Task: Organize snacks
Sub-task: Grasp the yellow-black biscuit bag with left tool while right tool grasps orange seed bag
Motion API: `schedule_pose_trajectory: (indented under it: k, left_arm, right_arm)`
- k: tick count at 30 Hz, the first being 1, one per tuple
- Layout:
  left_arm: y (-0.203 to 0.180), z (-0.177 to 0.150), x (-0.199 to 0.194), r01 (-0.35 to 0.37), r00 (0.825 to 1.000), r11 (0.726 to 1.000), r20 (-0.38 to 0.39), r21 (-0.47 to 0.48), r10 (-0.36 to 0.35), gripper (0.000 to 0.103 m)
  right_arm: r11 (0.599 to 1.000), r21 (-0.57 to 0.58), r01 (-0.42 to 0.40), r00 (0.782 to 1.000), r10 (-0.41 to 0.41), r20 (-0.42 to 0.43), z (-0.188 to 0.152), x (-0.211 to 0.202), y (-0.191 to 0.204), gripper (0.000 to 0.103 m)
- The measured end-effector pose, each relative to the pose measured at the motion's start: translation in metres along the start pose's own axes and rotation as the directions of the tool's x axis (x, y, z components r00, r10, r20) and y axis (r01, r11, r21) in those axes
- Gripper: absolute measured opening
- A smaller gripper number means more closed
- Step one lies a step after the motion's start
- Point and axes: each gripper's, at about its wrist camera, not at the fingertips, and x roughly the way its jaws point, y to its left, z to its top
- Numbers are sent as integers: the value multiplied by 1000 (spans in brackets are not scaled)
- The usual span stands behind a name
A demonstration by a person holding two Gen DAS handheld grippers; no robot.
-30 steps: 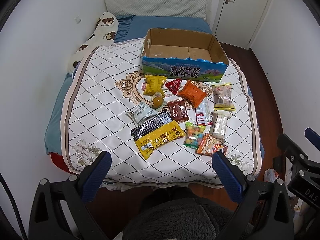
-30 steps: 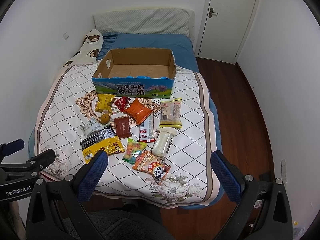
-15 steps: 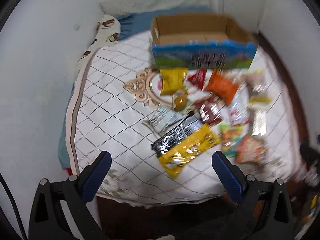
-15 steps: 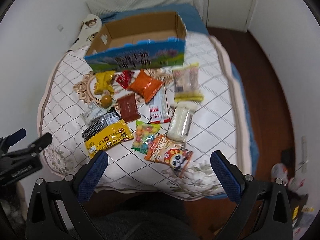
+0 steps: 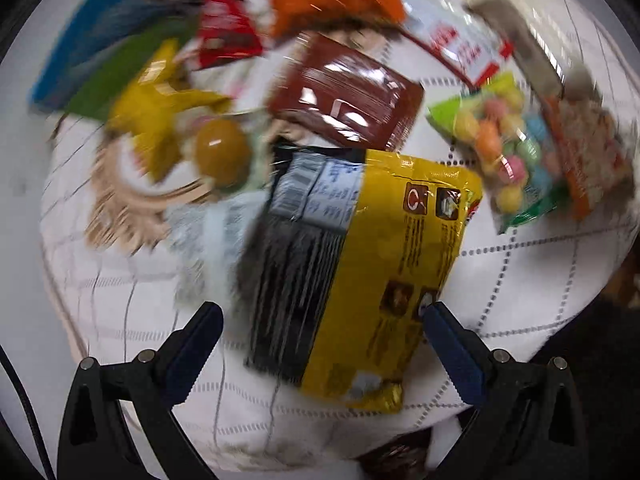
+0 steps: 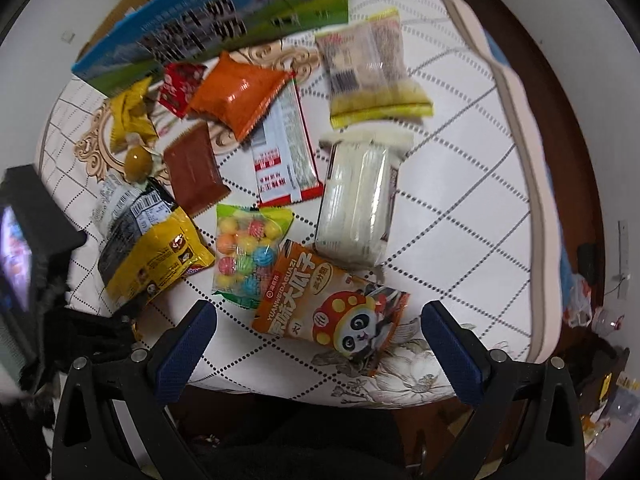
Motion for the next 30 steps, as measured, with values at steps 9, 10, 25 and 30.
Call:
schedule_pose_trajectory:
  k: [9,10,25,30]
  left_arm:
    - [4,25,17,78,997,992,12,-94,-77,89]
    - [4,23,16,71,997,989,15,-132,-70,88]
    - [23,-40,42,241,951,739,2,-629,-309,88]
    - [12,-54,52,237,955,756,3,-610,-297,88]
  right_arm:
    - [969,-235,77,995,-89,-40,-6,11,15,103]
    - [953,-286,95,993,-111,-41,-8,14,18,103]
    - [946,-312,84,974,-144,-173,4,87,17,75]
    - [984,134,-114,947,149,-285,6,88,-14,76]
